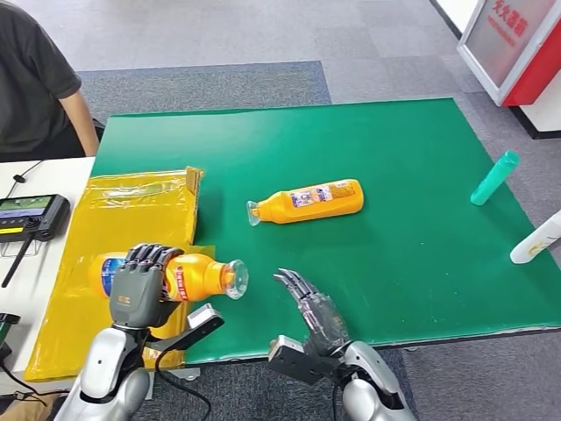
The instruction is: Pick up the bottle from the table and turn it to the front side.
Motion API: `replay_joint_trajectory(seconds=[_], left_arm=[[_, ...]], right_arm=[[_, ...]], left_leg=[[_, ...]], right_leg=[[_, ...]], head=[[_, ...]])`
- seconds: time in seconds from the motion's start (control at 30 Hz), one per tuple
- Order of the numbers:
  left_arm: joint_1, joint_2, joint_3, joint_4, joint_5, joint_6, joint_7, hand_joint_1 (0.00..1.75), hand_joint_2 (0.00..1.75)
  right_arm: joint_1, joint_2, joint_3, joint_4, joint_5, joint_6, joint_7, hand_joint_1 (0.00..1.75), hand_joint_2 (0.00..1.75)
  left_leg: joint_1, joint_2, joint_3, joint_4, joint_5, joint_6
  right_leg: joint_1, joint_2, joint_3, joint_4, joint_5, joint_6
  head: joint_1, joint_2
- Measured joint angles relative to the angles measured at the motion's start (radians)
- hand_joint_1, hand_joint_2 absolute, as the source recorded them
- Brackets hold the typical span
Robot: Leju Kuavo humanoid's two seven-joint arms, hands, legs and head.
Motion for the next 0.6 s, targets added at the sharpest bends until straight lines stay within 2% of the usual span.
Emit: replay_joint_trajectory(seconds=[0.33, 0.6], left_arm=[[-0.029, 0.074, 0.036, 0.037, -0.059, -0.051, 0.041, 1.75, 1.75], [-0.030, 0.102, 0.053, 0.055, -0.066, -0.060, 0.045, 1.75, 1.75]], right_arm=[[0.023, -0.010, -0.029, -0.034, 0.000, -0.003, 0.007, 0.00, 1.75], [0.042, -0.021, -0.061, -0.066, -0.002, -0.023, 0.011, 0.00, 1.75]], left_leg=[[0.000, 0.000, 0.000, 0.000, 0.000, 0.000], [0.000, 0.000, 0.000, 0.000, 0.000, 0.000]], right_leg=[[0.000, 0.000, 0.000, 0.000, 0.000, 0.000], [0.000, 0.000, 0.000, 0.000, 0.000, 0.000]], head=[[0.000, 0.000], [0.000, 0.000]])
